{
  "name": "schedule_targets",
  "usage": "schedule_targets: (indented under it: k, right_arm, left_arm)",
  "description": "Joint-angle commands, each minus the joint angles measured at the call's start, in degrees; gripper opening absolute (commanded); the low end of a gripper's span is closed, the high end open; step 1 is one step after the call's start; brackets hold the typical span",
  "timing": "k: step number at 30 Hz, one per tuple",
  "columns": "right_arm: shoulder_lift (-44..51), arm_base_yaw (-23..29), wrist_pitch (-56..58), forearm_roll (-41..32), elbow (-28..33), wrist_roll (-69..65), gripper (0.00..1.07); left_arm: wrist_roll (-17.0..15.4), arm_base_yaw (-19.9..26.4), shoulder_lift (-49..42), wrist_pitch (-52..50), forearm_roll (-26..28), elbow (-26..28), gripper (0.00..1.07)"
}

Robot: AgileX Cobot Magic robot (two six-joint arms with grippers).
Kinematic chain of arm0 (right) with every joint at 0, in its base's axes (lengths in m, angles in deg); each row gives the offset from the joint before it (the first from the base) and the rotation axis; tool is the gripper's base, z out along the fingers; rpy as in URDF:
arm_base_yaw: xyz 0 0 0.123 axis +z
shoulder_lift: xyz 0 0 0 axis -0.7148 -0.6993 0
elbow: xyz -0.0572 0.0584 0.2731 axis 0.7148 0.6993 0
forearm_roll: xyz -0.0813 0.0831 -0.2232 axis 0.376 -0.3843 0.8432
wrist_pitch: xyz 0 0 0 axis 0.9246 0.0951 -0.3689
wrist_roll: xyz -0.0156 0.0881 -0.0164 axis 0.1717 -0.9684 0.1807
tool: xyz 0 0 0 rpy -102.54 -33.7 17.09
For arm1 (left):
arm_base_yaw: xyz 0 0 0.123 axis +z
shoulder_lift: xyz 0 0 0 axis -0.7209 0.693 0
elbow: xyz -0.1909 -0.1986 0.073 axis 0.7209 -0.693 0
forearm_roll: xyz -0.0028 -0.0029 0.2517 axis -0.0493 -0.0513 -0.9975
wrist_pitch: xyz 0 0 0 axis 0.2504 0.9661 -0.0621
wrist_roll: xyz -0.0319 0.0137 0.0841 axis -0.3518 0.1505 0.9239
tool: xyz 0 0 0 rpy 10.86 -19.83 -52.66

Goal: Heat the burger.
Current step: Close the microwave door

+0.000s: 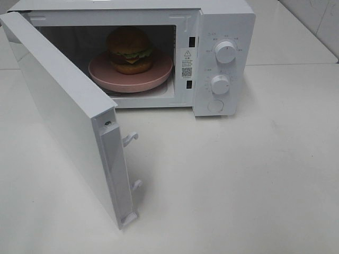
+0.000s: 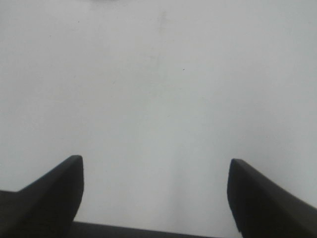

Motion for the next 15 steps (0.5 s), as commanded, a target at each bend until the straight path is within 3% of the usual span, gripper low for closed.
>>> schedule_targets:
  k: [1, 15]
  right_arm:
    - [7.1, -3.3, -0.7, -0.5, 1.3, -0.1, 0.76]
    - [24.7, -5.3, 0.9, -0.3, 2.3, 0.2, 0.76]
  left_arm:
    - [0.0, 0.2, -0.8, -0.6, 0.4, 0.0, 1.0]
    - [0.0, 0.2, -0.8, -0.6, 0.4, 0.0, 1.0]
